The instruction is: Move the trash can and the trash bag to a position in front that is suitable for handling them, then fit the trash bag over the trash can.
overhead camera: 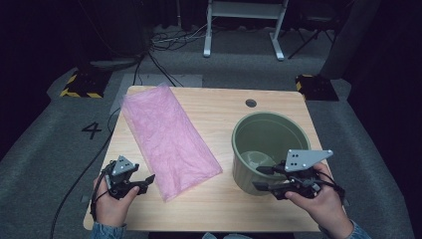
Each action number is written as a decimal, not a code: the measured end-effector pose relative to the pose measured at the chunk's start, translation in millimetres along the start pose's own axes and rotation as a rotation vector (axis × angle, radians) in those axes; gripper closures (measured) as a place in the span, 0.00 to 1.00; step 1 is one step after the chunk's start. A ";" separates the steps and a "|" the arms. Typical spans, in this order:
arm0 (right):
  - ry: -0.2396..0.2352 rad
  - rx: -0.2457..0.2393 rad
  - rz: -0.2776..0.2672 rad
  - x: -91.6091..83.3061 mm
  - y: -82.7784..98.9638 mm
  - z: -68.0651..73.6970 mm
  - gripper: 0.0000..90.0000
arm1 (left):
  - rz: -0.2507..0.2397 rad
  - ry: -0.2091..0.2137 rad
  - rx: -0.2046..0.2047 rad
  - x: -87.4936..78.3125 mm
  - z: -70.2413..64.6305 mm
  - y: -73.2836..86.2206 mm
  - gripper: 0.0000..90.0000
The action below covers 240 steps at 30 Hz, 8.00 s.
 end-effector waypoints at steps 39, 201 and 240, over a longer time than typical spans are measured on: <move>0.418 0.387 -0.051 -53.5 112.3 -114.1 0.61 | 0.030 0.035 0.042 17.1 -5.5 -16.6 0.31; 0.234 0.216 0.087 121.4 128.4 -76.4 0.38 | -0.534 0.296 0.438 -156.6 21.8 -169.6 1.00; 0.235 0.216 0.089 121.3 128.4 -76.4 0.38 | -0.627 0.342 0.536 -255.7 6.3 -173.7 1.00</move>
Point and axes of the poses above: each handheld gripper's, and its own axes: x roughly forward along the jaws, y roughly out of its underside, z roughly to its left, the point moved 6 cm from there along x, roughly forward along the jaws, and after that the axes turned 15 degrees about z, right-handed, at the moved point
